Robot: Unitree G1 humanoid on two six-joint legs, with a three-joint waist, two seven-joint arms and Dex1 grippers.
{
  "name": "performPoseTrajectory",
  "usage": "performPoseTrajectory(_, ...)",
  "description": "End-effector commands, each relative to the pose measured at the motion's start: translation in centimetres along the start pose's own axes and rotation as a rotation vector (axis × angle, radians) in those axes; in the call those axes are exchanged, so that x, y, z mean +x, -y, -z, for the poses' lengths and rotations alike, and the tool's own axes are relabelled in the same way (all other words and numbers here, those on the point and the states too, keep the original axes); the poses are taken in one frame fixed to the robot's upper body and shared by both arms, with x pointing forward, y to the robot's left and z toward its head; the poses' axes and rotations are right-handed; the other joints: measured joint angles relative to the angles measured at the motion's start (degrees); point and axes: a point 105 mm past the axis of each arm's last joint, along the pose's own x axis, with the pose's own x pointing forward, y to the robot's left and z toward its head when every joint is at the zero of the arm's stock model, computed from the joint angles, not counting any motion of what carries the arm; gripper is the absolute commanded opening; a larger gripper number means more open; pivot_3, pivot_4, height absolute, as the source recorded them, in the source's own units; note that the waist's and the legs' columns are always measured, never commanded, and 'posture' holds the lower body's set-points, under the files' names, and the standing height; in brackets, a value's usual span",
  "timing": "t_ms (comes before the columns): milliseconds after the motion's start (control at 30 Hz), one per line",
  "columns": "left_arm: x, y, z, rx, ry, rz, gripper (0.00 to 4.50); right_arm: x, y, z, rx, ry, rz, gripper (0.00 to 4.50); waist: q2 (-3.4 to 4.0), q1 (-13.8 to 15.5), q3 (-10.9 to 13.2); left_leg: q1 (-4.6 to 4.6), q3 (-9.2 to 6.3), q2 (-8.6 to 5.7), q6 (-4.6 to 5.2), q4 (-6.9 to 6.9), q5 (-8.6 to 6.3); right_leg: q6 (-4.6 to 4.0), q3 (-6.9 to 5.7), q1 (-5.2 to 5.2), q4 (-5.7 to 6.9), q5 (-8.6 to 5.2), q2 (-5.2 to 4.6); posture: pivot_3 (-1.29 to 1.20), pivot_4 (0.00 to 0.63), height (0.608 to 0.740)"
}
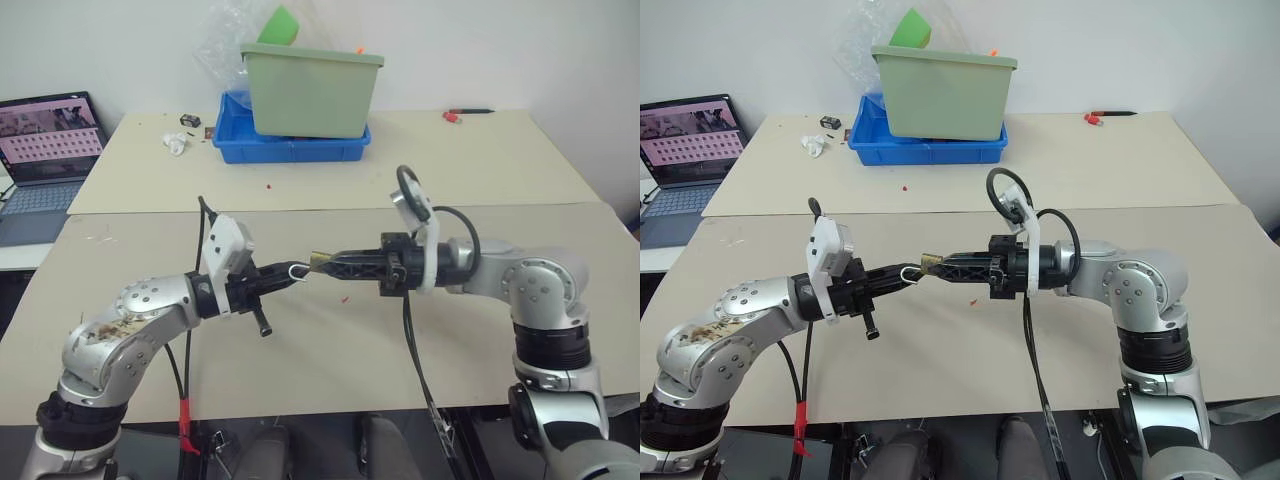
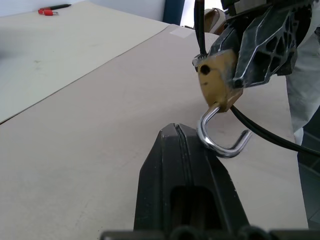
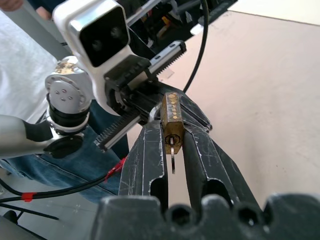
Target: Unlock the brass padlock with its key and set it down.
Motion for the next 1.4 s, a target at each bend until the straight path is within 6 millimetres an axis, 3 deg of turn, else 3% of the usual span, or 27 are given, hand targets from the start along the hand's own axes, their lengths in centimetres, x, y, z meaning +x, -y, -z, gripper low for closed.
performPoseTrajectory(33,0.0,0.1,-0.7,0.023,0.020,0.006,0.02,-0.1,-0.6,-1.4,-0.062,0.036,-0.013,0.12,0.00,-0.01,0.00,0.00,0.00,0.00,0.00,0.00,0.00,0.00,0.00,0.00,0.00,0.00,0.00,0.00,0.150,0.732)
performPoseTrajectory(367,-0.2,-0.1,-0.1,0.025,0.001,-0.011,0.02,-1.6,-0.6,-4.1,0.026,0.149,-0.051,0.12,0.00,0.00,0.00,0.01,0.00,0.01,0.00,0.00,0.00,0.00,0.00,0.00,0.01,0.00,0.01,0.00,0.150,0.732)
performPoseTrajectory(467,-0.2,-0.1,-0.1,0.031,-0.001,-0.017,0.02,-1.8,-0.2,-4.0,0.034,0.127,-0.027,0.12,0.00,0.00,0.00,0.00,0.00,0.00,0.01,0.00,0.00,0.00,0.01,0.00,0.00,0.00,0.00,0.00,0.150,0.732)
performPoseTrajectory(767,-0.8,1.4,-0.6,0.171,-0.024,0.078,0.02,-2.7,4.2,2.9,0.291,-0.131,0.125,0.12,0.00,-0.03,0.00,-0.01,0.02,0.00,0.01,0.00,-0.01,-0.01,0.01,0.01,-0.01,0.00,0.00,0.00,0.150,0.732)
performPoseTrajectory(900,-1.3,2.4,-0.8,0.194,-0.039,0.132,0.02,-3.3,5.1,3.7,0.432,-0.143,0.119,0.12,-0.01,-0.17,0.01,-0.02,0.07,0.02,0.02,0.00,-0.01,-0.01,0.05,-0.01,-0.02,0.00,0.00,0.00,0.150,0.732)
performPoseTrajectory(1133,-1.7,2.8,-0.2,0.209,-0.096,0.159,0.02,-2.9,6.4,5.5,0.525,-0.200,0.145,0.12,-0.01,-0.12,0.01,0.00,0.06,0.02,0.03,0.00,-0.01,0.00,0.04,0.02,-0.02,0.00,0.01,0.00,0.150,0.732)
performPoseTrajectory(1400,-2.8,1.6,1.2,0.219,-0.182,0.116,0.02,-3.3,7.7,7.7,0.557,-0.258,0.191,0.12,-0.01,-0.07,0.01,-0.01,0.06,0.03,0.03,0.00,-0.01,0.00,0.03,0.02,-0.03,0.00,0.01,0.00,0.150,0.732)
